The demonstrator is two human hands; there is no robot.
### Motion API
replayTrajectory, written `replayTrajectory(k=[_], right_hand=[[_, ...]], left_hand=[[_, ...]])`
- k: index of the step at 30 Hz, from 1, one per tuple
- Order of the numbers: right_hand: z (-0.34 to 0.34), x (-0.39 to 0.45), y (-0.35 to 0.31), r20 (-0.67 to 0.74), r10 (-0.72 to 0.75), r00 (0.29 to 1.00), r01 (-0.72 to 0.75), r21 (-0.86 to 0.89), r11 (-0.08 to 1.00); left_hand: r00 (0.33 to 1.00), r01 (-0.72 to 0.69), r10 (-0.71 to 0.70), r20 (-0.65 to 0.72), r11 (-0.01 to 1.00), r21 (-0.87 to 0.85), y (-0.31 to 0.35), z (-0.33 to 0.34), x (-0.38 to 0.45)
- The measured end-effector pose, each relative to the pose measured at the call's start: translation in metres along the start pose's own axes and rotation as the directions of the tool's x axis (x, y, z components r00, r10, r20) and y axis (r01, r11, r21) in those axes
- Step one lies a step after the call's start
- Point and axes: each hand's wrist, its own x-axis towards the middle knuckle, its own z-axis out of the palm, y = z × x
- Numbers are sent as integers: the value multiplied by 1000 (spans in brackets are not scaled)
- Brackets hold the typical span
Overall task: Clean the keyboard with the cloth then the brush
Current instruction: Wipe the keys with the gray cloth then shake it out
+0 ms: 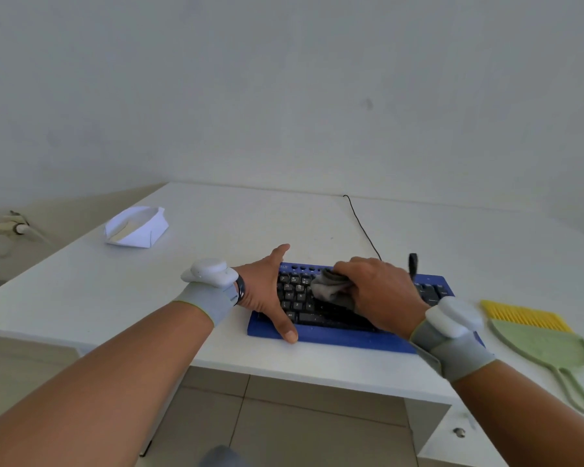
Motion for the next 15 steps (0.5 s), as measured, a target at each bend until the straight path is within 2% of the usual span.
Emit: replayTrajectory(k=[4,7,9,12,15], right_hand=[[-15,-1,23,48,183,982,-183,-5,983],[-22,6,26,-9,230,973,-230,-57,971],[-21,9,14,-50,131,990,-131,8,991],[-11,11,-14,26,-86,996,86,21,996],[1,20,-21,12,-94,995,95,-53,994]], left_hand=[[1000,3,-3,-4,1000,11,2,-1,0],[1000,7,-7,-7,1000,12,2,-1,0],[1000,10,-10,-8,1000,5,1,0,0],[1000,11,-11,-13,1000,-6,0,0,0],[1000,8,-8,-17,1000,-16,-2,0,1]])
